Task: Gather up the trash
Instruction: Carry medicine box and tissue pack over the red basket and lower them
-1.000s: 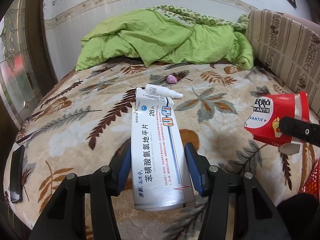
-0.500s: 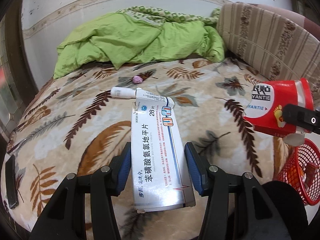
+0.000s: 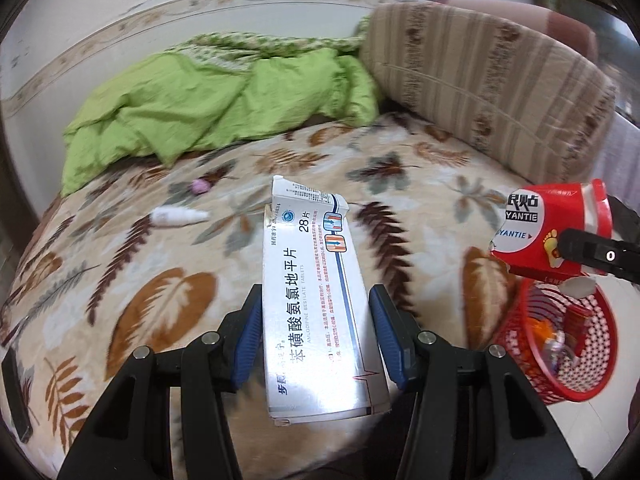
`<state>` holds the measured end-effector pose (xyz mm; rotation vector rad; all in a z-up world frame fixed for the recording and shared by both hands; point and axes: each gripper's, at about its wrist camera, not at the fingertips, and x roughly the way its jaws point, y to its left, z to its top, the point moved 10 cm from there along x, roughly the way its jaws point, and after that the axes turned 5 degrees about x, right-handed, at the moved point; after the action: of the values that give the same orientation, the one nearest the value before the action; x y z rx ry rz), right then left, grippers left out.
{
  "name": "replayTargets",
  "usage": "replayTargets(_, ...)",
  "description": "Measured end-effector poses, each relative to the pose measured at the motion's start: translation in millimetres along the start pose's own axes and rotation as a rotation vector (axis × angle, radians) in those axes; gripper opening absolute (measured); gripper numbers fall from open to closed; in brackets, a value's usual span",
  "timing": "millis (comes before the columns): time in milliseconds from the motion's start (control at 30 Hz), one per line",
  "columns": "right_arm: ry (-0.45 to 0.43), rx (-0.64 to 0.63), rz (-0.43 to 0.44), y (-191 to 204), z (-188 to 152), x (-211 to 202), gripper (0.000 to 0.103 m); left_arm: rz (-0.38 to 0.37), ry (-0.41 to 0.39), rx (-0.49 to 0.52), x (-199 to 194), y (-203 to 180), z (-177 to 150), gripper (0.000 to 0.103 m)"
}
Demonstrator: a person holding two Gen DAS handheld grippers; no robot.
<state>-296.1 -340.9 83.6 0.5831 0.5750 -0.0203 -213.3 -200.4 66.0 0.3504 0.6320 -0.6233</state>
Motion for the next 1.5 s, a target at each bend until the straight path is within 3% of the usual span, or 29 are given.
replayTargets(400, -0.068, 0.162, -0.198, -107.5, -9.3, -85.8, 0.009, -0.294, 0.022, 0.177, -5.0, -135.9, 18.9, 0.051)
replayTargets(667, -0.06, 0.221, -0.26, -138.4, -23.8, -107.5, 0.01, -0.443, 0.086, 0.243, -4.7, -200.8, 13.6, 0.051)
replayTargets(967, -0.045, 0.252, -0.282, -153.3, -34.0, -107.9, 0.011, -0.47, 0.11, 0.314, -4.3, -227.4, 3.0, 0.051)
replayTargets(1333, -0.015, 0.289, -0.293, -158.2, -42.6, -104.0, 0.013, -0.516, 0.177, 0.324, 3.5, -239.4, -9.0, 0.052)
replayTargets(1400, -0.004, 0.298, -0.3, -160.2, -45.5, -102.5, 0.015, -0.52, 0.187, 0.334, 6.2, -242.3, -12.1, 0.053)
replayTargets(1500, 0.015, 0.308, -0.318, -163.6, -49.6, -101.9, 0.029, -0.528, 0.193, 0.332, 7.5, -243.7, -13.8, 0.061)
